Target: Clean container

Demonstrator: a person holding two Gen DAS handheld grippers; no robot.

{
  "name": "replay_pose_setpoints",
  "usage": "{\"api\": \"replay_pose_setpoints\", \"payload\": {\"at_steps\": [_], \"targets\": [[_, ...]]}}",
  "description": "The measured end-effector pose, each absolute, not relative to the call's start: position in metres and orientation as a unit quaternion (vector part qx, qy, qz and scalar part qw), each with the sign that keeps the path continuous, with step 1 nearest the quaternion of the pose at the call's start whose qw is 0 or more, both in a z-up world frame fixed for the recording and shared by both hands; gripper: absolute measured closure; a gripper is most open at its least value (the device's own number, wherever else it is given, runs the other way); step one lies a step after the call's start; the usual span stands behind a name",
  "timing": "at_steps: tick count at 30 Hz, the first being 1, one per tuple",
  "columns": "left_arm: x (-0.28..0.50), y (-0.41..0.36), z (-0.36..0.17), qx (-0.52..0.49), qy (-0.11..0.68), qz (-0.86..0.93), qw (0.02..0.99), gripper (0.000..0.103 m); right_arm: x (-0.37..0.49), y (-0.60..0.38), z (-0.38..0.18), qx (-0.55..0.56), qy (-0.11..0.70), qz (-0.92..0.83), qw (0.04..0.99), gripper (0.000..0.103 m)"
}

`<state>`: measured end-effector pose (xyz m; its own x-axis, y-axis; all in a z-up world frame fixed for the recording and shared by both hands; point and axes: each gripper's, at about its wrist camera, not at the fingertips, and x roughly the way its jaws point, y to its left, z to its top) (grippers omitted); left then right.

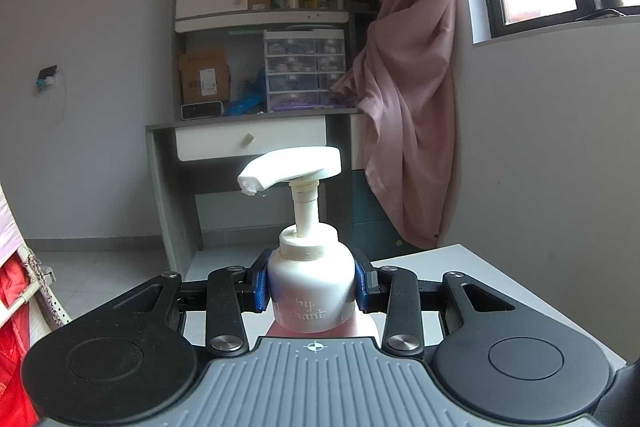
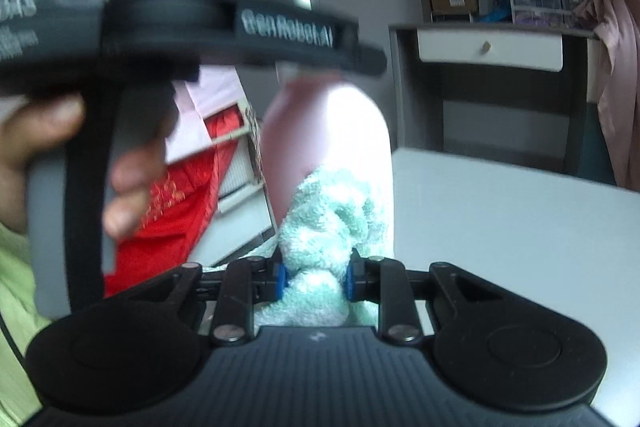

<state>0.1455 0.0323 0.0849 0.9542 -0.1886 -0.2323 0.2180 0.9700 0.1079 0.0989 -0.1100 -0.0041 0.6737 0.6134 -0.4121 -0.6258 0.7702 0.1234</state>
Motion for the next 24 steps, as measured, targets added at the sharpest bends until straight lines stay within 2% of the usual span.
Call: {"api": "replay_pose_setpoints", "payload": {"at_steps": [9,24], "targets": [[0.147,0.033,0.085,0.060,0.109,-0.106,0.987,0.064,0.107,-0.102,-0.018,-0.025,0.261,0.328,0.908,0.077],[0.155,0.036,0.087,0.061,0.113,-0.103,0.986,0.064,0.084,-0.099,0.020,-0.016,0.180,0.347,0.920,0.078]]}}
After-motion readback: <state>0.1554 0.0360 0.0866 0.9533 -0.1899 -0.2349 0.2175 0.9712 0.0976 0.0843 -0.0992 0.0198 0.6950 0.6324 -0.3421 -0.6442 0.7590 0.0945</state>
